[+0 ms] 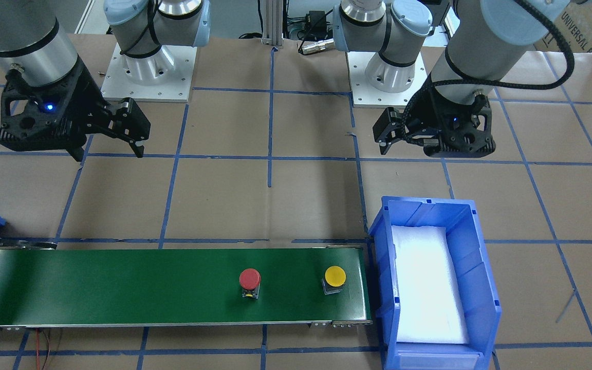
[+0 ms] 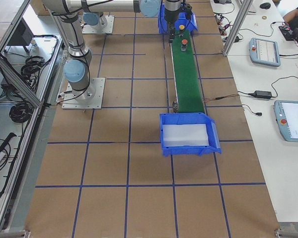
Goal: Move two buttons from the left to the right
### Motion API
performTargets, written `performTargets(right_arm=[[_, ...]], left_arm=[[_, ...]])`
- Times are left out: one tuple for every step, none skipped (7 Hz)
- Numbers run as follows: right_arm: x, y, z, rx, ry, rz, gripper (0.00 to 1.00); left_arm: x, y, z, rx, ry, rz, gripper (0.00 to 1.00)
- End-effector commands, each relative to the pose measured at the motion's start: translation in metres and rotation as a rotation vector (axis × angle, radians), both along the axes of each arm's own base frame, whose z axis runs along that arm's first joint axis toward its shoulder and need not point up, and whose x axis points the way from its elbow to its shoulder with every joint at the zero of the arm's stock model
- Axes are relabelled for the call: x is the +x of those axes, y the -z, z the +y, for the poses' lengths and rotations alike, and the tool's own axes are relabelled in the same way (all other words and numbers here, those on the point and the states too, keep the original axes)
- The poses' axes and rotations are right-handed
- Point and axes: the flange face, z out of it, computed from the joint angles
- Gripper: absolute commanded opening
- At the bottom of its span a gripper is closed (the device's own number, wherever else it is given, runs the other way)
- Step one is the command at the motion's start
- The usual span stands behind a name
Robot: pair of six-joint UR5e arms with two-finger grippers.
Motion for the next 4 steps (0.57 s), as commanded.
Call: performTargets(right_arm=[[-0.006, -0.001, -0.004, 0.005, 0.003, 0.002, 1.0], [-0.007, -0.001, -0.004, 0.005, -0.01, 0.008, 1.0], [-0.006, 0.0, -0.004, 0.006, -0.01, -0.004, 0.99], [-0.006, 0.0, -0.004, 0.006, -0.009, -0.004, 0.99]], left_arm=[[0.003, -0.001, 0.014, 0.015, 0.013, -0.023, 1.0], [0.005, 0.001, 0.012, 0.018, -0.009, -0.014, 1.0], [0.011, -0.003, 0.01, 0.011, -0.015, -0.032, 1.0], [0.014, 0.002, 0.016, 0.041, -0.023, -0.026, 1.0]])
